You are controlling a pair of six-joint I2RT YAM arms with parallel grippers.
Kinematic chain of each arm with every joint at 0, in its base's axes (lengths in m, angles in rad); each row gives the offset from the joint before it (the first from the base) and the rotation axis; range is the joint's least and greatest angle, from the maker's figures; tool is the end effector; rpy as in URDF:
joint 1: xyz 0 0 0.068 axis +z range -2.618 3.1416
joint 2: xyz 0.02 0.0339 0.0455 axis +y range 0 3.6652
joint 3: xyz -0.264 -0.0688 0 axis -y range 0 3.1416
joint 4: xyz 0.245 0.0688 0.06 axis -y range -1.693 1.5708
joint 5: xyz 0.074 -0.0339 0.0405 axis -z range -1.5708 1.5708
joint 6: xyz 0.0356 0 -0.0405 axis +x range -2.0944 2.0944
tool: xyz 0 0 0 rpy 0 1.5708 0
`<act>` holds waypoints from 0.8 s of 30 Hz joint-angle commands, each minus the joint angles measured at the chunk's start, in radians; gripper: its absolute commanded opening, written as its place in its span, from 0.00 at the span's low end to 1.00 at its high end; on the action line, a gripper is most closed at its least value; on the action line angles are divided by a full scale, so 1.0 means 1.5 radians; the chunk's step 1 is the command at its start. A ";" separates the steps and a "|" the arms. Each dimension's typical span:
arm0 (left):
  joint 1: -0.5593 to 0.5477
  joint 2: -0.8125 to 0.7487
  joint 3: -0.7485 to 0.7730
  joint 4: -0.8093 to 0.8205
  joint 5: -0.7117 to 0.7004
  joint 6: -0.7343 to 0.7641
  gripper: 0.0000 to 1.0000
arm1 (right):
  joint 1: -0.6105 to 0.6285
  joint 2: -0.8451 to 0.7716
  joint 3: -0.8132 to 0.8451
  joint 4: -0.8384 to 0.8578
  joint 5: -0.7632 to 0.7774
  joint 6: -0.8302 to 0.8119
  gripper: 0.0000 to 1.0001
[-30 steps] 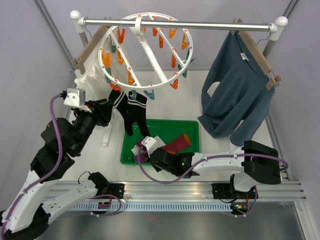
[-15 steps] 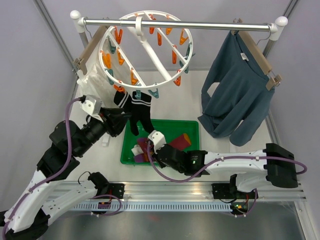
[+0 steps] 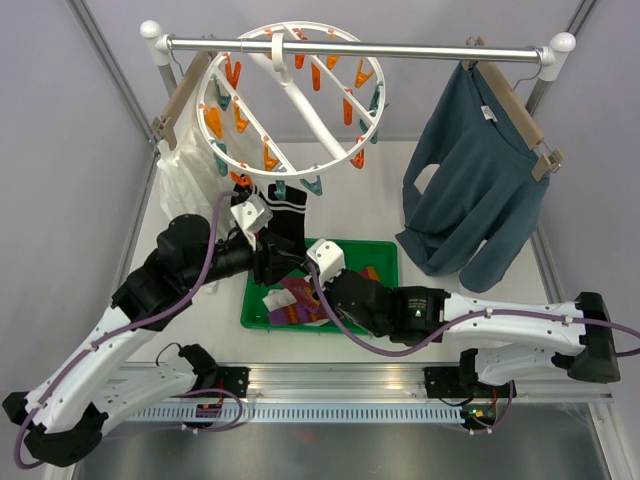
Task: Clip the socks to the hanger
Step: Pick up the sock from the bin.
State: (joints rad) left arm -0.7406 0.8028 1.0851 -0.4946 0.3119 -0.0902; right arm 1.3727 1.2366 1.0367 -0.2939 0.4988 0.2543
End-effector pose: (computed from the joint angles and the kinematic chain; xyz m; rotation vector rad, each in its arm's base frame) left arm 0.1112 -0.1165 0.4065 0.8108 1.6721 -0.8659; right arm 0.0714 0.2693 0.3232 -0.8095 1.8716 0.5224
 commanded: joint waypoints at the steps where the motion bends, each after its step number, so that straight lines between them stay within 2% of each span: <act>1: 0.002 -0.024 -0.016 0.021 0.088 0.028 0.54 | 0.005 -0.031 0.066 -0.073 0.025 -0.038 0.00; 12: 0.001 -0.009 -0.060 0.096 0.177 0.022 0.55 | 0.005 -0.064 0.209 -0.192 0.019 -0.086 0.00; 24: 0.000 0.004 -0.094 0.252 0.231 0.025 0.55 | 0.004 -0.051 0.329 -0.276 -0.012 -0.113 0.00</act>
State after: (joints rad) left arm -0.7406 0.8028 0.9558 -0.2329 0.6067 -0.0841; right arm 1.3727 1.1599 1.4788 -0.6670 0.4950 0.1081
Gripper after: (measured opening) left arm 0.551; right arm 0.010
